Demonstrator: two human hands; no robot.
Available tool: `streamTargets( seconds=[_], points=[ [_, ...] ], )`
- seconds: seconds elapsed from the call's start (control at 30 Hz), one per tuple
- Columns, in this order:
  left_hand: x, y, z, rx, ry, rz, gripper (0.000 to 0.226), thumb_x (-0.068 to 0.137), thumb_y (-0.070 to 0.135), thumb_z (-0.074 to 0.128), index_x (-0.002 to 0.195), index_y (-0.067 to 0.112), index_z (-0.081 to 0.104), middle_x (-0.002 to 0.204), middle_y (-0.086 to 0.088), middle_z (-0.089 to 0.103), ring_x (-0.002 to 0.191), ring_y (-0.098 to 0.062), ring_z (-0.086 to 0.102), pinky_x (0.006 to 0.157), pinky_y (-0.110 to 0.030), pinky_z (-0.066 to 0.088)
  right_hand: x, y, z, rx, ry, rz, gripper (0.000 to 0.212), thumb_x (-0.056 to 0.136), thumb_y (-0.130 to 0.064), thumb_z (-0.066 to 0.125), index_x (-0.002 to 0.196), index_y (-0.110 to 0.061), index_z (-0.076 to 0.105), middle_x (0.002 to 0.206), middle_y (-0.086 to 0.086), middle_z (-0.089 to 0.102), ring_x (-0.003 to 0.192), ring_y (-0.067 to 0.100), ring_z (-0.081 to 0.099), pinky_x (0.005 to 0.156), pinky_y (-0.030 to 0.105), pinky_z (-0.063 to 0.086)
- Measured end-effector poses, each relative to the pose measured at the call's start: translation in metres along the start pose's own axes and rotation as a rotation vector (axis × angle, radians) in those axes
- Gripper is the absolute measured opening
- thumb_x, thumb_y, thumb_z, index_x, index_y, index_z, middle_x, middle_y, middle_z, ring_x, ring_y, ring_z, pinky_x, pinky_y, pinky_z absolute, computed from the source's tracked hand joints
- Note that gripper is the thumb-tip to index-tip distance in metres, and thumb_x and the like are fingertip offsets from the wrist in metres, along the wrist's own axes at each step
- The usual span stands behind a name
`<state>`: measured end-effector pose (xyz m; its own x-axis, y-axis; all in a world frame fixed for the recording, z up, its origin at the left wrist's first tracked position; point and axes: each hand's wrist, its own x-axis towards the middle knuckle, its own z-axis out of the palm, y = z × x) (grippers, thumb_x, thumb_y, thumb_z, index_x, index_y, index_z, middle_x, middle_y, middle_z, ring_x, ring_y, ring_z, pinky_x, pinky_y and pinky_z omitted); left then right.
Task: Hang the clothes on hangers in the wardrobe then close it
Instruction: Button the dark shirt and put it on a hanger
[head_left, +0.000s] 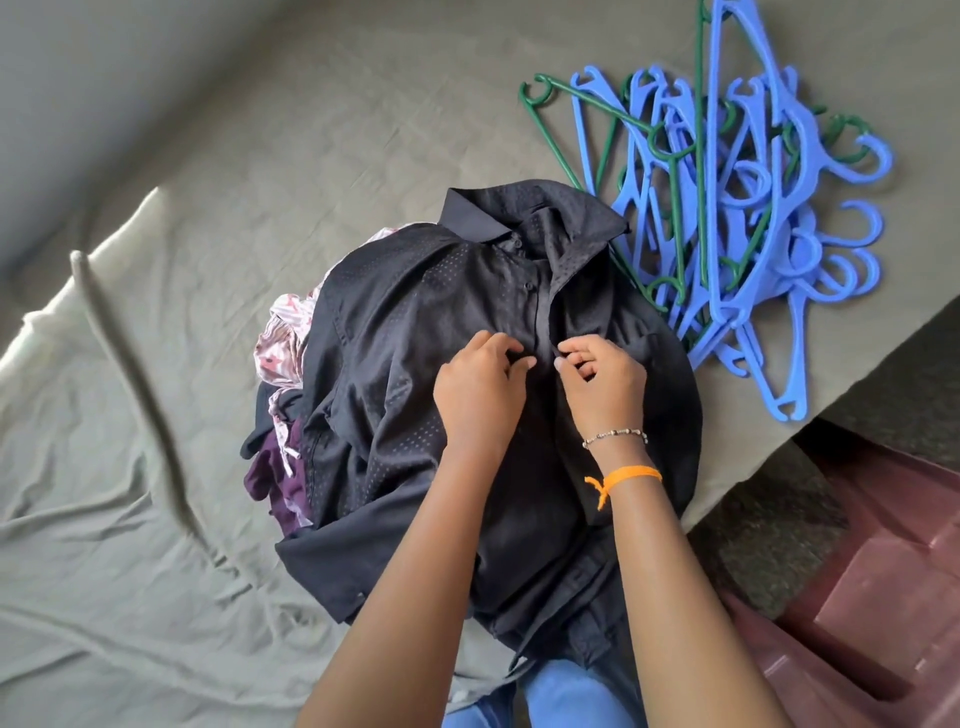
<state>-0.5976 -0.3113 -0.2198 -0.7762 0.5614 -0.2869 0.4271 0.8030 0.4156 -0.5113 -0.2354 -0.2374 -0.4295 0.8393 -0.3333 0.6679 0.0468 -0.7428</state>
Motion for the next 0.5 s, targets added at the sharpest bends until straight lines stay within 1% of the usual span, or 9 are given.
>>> streamTargets(
  seconds=[0.07,0.1,0.17,0.23,0.27,0.33,0.4,0.5],
  points=[
    [0.003,0.003,0.001,0.007,-0.027,-0.007,0.012,0.085,0.031,0.066,0.091,0.021,0.069,0.088,0.006,0.063,0.077,-0.018,0.061,0.07,-0.033,0.047,0.003,-0.002,0.003,-0.031,0.035,0.028,0.008,0.083,-0.004,0.064,0.088,-0.004,0.071,0.079,0.009,0.064,0.065,0.014,0.053,0.066,0.022,0.045],
    [0.004,0.003,0.0,-0.023,-0.048,-0.041,0.009,0.085,0.03,0.067,0.088,0.022,0.069,0.087,0.007,0.063,0.076,-0.015,0.06,0.071,-0.033,0.047,0.004,-0.003,0.003,-0.028,0.032,0.05,0.009,0.085,-0.005,0.063,0.089,-0.003,0.07,0.08,0.008,0.063,0.068,0.014,0.053,0.068,0.024,0.045],
    [0.005,0.006,-0.005,-0.203,-0.086,-0.17,0.005,0.082,0.027,0.071,0.081,0.023,0.068,0.078,0.011,0.063,0.069,-0.007,0.056,0.065,-0.024,0.044,0.004,-0.006,0.0,0.045,-0.021,0.111,0.012,0.088,-0.007,0.06,0.093,-0.001,0.069,0.081,0.005,0.062,0.074,0.014,0.055,0.071,0.021,0.044],
    [0.007,0.007,-0.011,-0.476,-0.123,-0.297,0.005,0.08,0.021,0.074,0.076,0.021,0.071,0.068,0.011,0.064,0.061,0.001,0.056,0.06,-0.015,0.044,0.002,-0.011,-0.001,0.14,-0.07,0.144,0.012,0.088,-0.008,0.061,0.095,-0.002,0.068,0.083,0.002,0.064,0.078,0.012,0.058,0.074,0.02,0.046],
    [0.007,0.007,-0.015,-0.602,-0.148,-0.344,0.005,0.08,0.018,0.074,0.076,0.019,0.072,0.066,0.009,0.065,0.059,0.003,0.057,0.06,-0.012,0.045,-0.001,-0.014,-0.001,0.172,-0.073,0.14,0.01,0.086,-0.008,0.062,0.094,-0.004,0.068,0.081,0.0,0.064,0.076,0.01,0.06,0.074,0.02,0.048],
    [0.006,0.006,-0.02,-0.779,-0.205,-0.411,0.006,0.081,0.012,0.073,0.078,0.018,0.073,0.068,0.003,0.068,0.062,0.003,0.06,0.063,-0.01,0.046,-0.007,-0.018,0.001,0.209,-0.045,0.133,0.01,0.083,-0.005,0.066,0.092,-0.005,0.069,0.075,-0.007,0.063,0.069,0.001,0.061,0.071,0.015,0.051],
    [0.007,0.006,-0.022,-0.88,-0.245,-0.446,0.009,0.082,0.009,0.072,0.079,0.017,0.073,0.069,0.002,0.069,0.063,0.002,0.062,0.06,-0.009,0.044,-0.009,-0.021,0.003,0.227,-0.014,0.143,0.013,0.081,-0.004,0.068,0.094,-0.004,0.07,0.075,-0.009,0.063,0.067,-0.004,0.059,0.069,0.01,0.05],
    [0.003,0.004,-0.024,-0.942,-0.239,-0.465,0.01,0.082,0.007,0.071,0.079,0.016,0.072,0.07,0.002,0.069,0.062,0.003,0.062,0.056,-0.006,0.043,-0.015,-0.025,0.003,0.268,-0.008,0.141,0.016,0.081,-0.005,0.068,0.097,-0.005,0.07,0.078,-0.009,0.064,0.07,-0.002,0.061,0.072,0.013,0.053]
  ],
)
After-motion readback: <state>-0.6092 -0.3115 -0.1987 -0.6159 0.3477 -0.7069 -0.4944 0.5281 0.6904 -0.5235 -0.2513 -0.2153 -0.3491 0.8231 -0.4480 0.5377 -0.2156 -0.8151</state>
